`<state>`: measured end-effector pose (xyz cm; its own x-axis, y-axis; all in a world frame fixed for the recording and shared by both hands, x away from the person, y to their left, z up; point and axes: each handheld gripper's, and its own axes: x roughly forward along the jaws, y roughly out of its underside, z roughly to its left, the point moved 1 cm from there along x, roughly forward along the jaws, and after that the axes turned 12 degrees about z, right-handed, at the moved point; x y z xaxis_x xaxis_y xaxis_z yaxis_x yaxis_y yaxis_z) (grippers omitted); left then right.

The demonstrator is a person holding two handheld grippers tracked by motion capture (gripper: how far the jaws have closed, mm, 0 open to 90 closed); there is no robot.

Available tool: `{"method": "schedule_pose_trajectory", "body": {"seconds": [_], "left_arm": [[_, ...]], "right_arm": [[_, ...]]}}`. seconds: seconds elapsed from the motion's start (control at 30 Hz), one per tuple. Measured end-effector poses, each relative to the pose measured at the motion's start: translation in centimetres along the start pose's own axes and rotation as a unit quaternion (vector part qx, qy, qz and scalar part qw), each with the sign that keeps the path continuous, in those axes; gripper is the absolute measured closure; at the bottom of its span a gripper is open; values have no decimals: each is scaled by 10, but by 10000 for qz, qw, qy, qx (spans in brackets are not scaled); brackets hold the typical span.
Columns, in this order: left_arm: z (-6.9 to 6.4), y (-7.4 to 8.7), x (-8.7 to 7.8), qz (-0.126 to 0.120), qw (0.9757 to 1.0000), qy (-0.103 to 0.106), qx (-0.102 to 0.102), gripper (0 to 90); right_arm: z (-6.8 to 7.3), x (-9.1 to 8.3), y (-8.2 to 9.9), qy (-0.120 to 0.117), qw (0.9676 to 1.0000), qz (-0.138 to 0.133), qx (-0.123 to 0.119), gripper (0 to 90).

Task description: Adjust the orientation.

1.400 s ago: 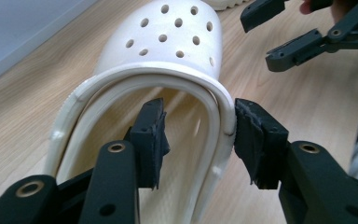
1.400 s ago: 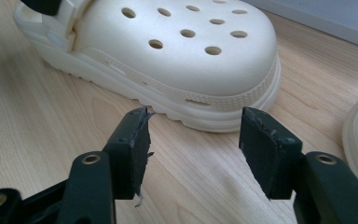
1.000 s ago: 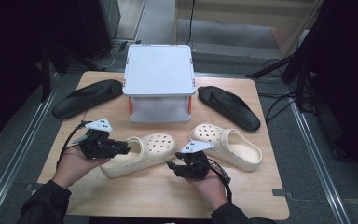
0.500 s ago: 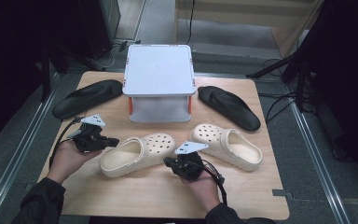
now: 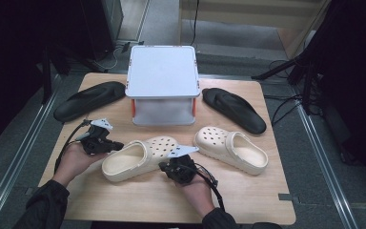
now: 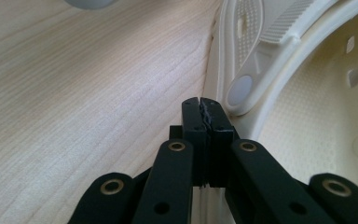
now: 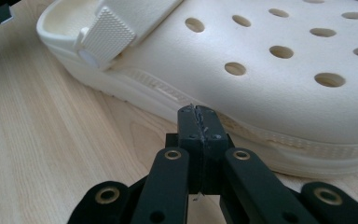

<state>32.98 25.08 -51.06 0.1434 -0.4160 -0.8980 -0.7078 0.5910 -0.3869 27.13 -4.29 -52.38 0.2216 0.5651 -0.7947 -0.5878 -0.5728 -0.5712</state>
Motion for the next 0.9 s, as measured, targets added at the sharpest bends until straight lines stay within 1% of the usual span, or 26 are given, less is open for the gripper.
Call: {"method": "schedule_pose_trajectory", "body": {"seconds": [0.23, 0.37, 0.47, 0.53, 0.7, 0.83, 0.87, 0.9], "left_arm": [[-2, 3, 0, -19, 10000, 48, -31, 897], [-5, 6, -1, -9, 10000, 53, -40, 899], [-9, 9, -1, -13, 10000, 53, -40, 899], [-10, 11, -1, -41, 9999, 137, -87, 899], [-15, 18, -1, -52, 9997, 206, -142, 898], [-22, 23, -2, -58, 9997, 206, -153, 898], [-24, 24, -2, -46, 9997, 203, -158, 898], [-25, 25, -2, -46, 9996, 221, -195, 898]], "right_arm": [[-5, 1, -1, -22, 9999, -19, 96, 900], [-6, 0, -2, -6, 10000, -2, 93, 900], [-8, 0, -3, 22, 10000, -3, 91, 900], [-9, 1, -4, 18, 9999, 24, 110, 900], [-12, 3, -8, 49, 9999, 31, 113, 900], [-16, 4, -11, -2, 9999, 8, 133, 900], [-17, 5, -11, -39, 9998, -6, 173, 900], [-18, 5, -12, -59, 9998, -12, 191, 900]]}}
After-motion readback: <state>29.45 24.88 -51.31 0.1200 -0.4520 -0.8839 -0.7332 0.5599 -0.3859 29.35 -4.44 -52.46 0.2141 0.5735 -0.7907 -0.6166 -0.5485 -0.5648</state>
